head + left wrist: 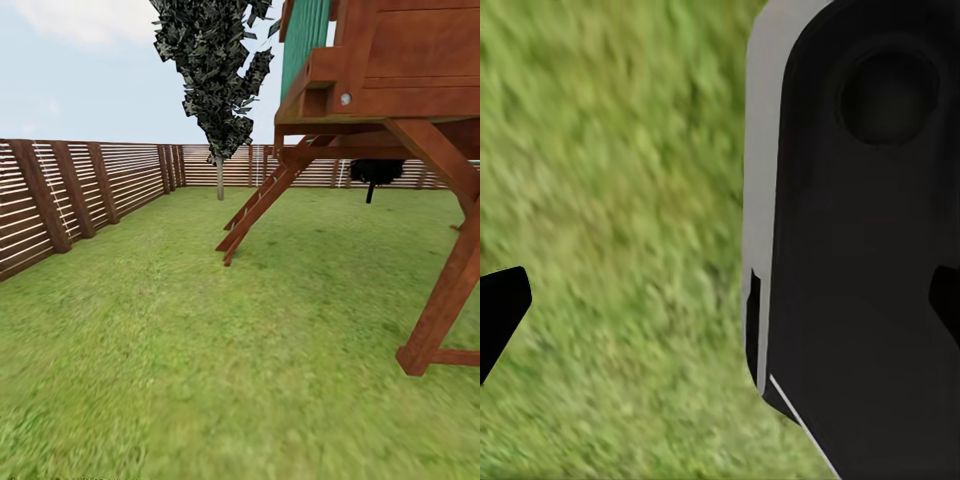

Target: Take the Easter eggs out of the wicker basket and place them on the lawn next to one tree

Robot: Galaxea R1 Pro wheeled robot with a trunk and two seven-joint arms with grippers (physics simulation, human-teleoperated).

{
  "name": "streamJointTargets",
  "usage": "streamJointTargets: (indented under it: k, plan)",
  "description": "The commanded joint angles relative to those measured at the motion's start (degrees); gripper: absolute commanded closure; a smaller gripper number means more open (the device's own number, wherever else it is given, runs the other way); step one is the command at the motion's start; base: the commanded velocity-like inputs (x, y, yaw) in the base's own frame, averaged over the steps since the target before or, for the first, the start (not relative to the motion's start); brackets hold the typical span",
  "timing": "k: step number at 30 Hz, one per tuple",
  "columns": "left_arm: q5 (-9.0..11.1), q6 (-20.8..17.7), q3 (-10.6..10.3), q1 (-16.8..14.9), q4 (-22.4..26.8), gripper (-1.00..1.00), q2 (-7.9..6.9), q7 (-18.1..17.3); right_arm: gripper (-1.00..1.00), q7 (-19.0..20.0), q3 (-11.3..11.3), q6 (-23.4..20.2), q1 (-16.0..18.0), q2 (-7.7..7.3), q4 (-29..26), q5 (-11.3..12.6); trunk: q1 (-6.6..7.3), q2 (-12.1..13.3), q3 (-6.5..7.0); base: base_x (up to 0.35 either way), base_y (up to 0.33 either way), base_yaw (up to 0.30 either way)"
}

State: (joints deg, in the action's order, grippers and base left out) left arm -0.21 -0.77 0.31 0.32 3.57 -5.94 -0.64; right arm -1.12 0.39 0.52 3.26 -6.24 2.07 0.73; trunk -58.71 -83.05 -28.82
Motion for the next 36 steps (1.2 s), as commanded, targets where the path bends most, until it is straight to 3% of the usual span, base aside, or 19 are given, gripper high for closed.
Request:
streamJointTargets:
  k: [1,16,36]
  plan:
    - [0.00,-0.06,0.04,0.04,0.12,-1.00,0.00,-0.07,-1.00,-0.11,0.05,0.05,0.08,0.00,0.13,0.07,-0.01,-0.03,-0.04,0.069,0.025,0.256]
    - [0.02,-0.05,0.04,0.04,0.12,-1.00,-0.04,-0.07,-1.00,-0.11,0.05,0.05,0.08,-0.02,0.13,0.07,-0.01,-0.03,-0.04,0.023,0.003,0.256]
    - [0.29,-0.20,0.13,0.04,0.12,-1.00,-0.02,-0.07,-1.00,-0.11,0.15,0.01,0.08,0.00,0.14,0.05,-0.01,-0.03,-0.04,0.322,0.000,0.229]
